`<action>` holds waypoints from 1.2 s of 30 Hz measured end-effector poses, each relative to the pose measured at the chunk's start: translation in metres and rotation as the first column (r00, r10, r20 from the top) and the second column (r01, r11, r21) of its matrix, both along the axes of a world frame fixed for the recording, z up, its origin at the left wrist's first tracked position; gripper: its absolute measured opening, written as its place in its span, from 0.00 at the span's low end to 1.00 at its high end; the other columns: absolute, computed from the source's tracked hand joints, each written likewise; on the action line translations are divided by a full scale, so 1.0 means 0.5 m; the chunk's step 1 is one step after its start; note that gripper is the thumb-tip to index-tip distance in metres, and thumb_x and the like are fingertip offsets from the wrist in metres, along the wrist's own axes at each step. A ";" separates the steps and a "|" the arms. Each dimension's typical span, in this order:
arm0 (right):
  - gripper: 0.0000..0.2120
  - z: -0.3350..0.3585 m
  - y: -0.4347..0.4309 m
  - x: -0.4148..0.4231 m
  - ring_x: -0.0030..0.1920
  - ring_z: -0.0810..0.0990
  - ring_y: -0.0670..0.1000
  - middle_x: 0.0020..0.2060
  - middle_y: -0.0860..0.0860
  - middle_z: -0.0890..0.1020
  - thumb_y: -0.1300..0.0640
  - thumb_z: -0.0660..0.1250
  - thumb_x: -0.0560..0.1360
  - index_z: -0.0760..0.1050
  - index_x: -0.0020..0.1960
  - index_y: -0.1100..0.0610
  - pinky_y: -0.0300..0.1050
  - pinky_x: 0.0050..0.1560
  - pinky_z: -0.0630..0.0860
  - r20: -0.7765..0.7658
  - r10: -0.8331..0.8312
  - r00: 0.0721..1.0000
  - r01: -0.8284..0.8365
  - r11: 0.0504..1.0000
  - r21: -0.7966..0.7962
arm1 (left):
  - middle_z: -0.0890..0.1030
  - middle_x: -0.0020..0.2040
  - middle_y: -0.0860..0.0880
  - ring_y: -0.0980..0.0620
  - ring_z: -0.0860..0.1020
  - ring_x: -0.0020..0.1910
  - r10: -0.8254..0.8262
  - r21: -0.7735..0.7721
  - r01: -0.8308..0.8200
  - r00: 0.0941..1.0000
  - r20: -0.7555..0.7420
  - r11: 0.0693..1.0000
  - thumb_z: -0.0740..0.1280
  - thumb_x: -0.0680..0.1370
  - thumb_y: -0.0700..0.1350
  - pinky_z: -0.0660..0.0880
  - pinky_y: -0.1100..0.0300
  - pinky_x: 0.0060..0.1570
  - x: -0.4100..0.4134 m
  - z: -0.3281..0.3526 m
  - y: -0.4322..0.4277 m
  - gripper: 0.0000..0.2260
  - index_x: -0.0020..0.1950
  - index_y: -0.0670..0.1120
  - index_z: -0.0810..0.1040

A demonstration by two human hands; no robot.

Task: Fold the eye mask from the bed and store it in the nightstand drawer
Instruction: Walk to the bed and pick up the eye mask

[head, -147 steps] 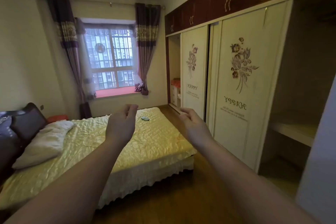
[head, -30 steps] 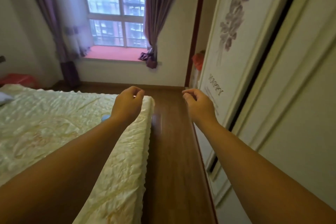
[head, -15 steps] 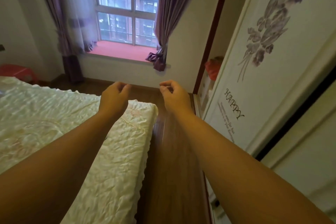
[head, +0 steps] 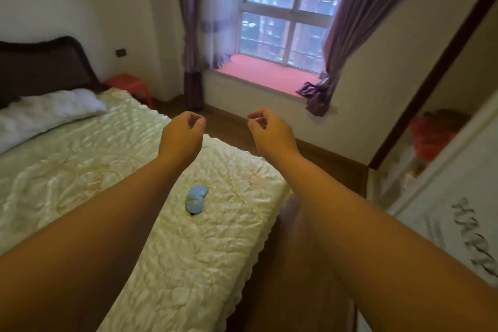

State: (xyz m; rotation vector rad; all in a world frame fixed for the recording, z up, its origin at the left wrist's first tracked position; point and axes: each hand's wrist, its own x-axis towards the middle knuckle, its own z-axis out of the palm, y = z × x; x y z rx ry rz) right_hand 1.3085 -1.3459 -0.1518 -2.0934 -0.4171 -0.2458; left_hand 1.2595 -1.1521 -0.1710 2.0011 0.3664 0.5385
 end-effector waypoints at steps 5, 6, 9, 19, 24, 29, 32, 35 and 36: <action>0.03 -0.014 0.017 0.188 0.43 0.76 0.41 0.42 0.36 0.76 0.49 0.63 0.80 0.75 0.52 0.42 0.43 0.42 0.78 -0.010 0.173 0.985 -0.173 0.982 -0.074 | 0.85 0.51 0.46 0.44 0.83 0.52 0.199 0.014 -0.199 0.979 -0.045 0.980 0.63 0.79 0.50 0.79 0.46 0.54 0.107 -0.024 -0.010 0.09 0.51 0.49 0.81; 0.04 -0.018 0.023 0.219 0.43 0.76 0.41 0.42 0.38 0.77 0.49 0.63 0.79 0.75 0.53 0.43 0.43 0.41 0.77 -0.016 0.213 0.977 -0.213 0.973 -0.091 | 0.84 0.50 0.47 0.44 0.82 0.51 0.223 0.028 -0.222 0.973 -0.065 0.975 0.63 0.80 0.49 0.77 0.49 0.52 0.127 -0.032 -0.014 0.09 0.52 0.48 0.81; 0.07 -0.031 0.061 0.306 0.45 0.79 0.45 0.47 0.44 0.81 0.50 0.64 0.79 0.77 0.56 0.46 0.41 0.39 0.74 -0.031 0.338 0.941 -0.338 0.929 -0.148 | 0.81 0.49 0.51 0.48 0.79 0.48 0.292 0.078 -0.284 0.950 -0.115 0.956 0.63 0.80 0.50 0.71 0.55 0.46 0.181 -0.055 -0.006 0.11 0.54 0.47 0.82; 0.12 -0.154 0.265 0.448 0.50 0.79 0.49 0.56 0.49 0.80 0.53 0.63 0.81 0.75 0.64 0.50 0.42 0.40 0.74 -0.136 0.556 0.820 -0.572 0.797 -0.194 | 0.82 0.58 0.47 0.46 0.80 0.53 0.508 0.128 -0.492 0.833 -0.219 0.861 0.62 0.81 0.51 0.75 0.51 0.48 0.301 -0.196 0.130 0.12 0.58 0.47 0.80; 0.11 -0.209 0.328 0.534 0.50 0.80 0.49 0.56 0.49 0.81 0.54 0.63 0.81 0.76 0.62 0.49 0.41 0.37 0.74 -0.170 0.557 0.813 -0.583 0.776 -0.242 | 0.78 0.64 0.46 0.45 0.79 0.55 0.509 0.144 -0.489 0.811 -0.289 0.860 0.61 0.81 0.51 0.78 0.47 0.53 0.388 -0.243 0.177 0.13 0.61 0.48 0.79; 0.12 -0.266 0.390 0.621 0.52 0.80 0.49 0.58 0.49 0.81 0.53 0.63 0.81 0.75 0.63 0.49 0.43 0.43 0.73 -0.225 0.572 0.789 -0.614 0.721 -0.320 | 0.75 0.68 0.46 0.45 0.79 0.56 0.518 0.222 -0.468 0.762 -0.388 0.855 0.60 0.82 0.52 0.78 0.45 0.54 0.441 -0.285 0.223 0.15 0.65 0.48 0.77; 0.14 -0.317 0.412 0.665 0.54 0.80 0.51 0.60 0.51 0.80 0.52 0.64 0.81 0.75 0.65 0.50 0.46 0.48 0.75 -0.280 0.605 0.745 -0.666 0.649 -0.368 | 0.74 0.69 0.46 0.45 0.80 0.57 0.543 0.242 -0.489 0.712 -0.445 0.838 0.60 0.82 0.53 0.78 0.45 0.55 0.463 -0.328 0.240 0.16 0.66 0.48 0.76; 0.15 -0.369 0.425 0.708 0.55 0.80 0.52 0.62 0.52 0.79 0.51 0.63 0.81 0.74 0.67 0.50 0.48 0.51 0.77 -0.317 0.637 0.703 -0.709 0.589 -0.388 | 0.74 0.69 0.47 0.44 0.79 0.58 0.580 0.250 -0.531 0.656 -0.483 0.810 0.60 0.82 0.53 0.78 0.44 0.55 0.489 -0.367 0.235 0.16 0.66 0.49 0.76; 0.15 -0.385 0.429 0.722 0.56 0.80 0.53 0.63 0.52 0.79 0.51 0.63 0.81 0.74 0.68 0.50 0.48 0.51 0.78 -0.326 0.646 0.690 -0.721 0.576 -0.386 | 0.74 0.69 0.47 0.44 0.79 0.58 0.593 0.261 -0.542 0.638 -0.491 0.799 0.60 0.82 0.53 0.78 0.44 0.55 0.497 -0.381 0.232 0.16 0.67 0.49 0.76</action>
